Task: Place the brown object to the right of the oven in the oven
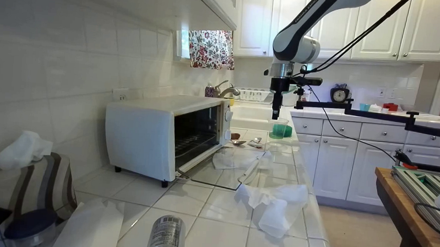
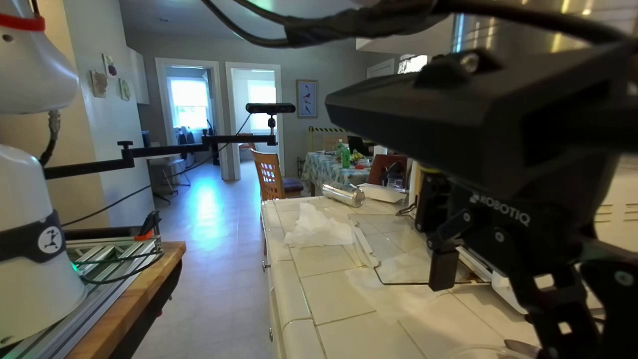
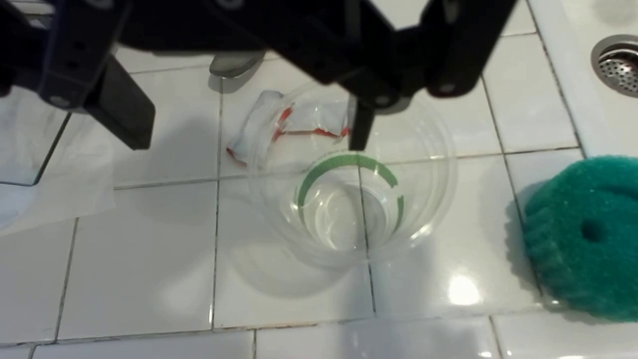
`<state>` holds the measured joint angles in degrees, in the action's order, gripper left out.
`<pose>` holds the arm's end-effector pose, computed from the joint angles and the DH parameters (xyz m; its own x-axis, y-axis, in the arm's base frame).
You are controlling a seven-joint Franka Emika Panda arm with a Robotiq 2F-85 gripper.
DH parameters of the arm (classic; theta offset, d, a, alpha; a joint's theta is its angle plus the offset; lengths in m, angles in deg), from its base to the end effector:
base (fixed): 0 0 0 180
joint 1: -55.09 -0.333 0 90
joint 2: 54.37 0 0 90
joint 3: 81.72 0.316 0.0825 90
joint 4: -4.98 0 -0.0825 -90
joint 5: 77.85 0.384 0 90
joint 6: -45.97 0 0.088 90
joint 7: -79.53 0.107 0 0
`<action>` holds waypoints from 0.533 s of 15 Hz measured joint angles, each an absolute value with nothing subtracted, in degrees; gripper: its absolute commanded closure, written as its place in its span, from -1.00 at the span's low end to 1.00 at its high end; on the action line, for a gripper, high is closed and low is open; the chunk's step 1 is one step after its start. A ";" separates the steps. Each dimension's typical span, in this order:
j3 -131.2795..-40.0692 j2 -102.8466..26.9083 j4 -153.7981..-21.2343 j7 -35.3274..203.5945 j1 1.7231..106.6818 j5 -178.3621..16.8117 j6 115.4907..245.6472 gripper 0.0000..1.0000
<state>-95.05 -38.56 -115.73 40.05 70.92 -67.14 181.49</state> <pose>0.5053 -0.2769 0.2883 0.9980 0.0533 0.0343 0.0552 -0.9968 -0.0584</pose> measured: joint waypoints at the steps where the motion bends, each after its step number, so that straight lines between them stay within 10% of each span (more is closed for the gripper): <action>1: -94.94 -38.51 -115.73 40.05 71.03 -67.14 181.49 -1.00; 8: -92.71 -36.99 -114.40 40.06 71.14 -67.14 181.49 -1.00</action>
<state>-92.71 -36.99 -114.40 40.06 71.14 -67.14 181.49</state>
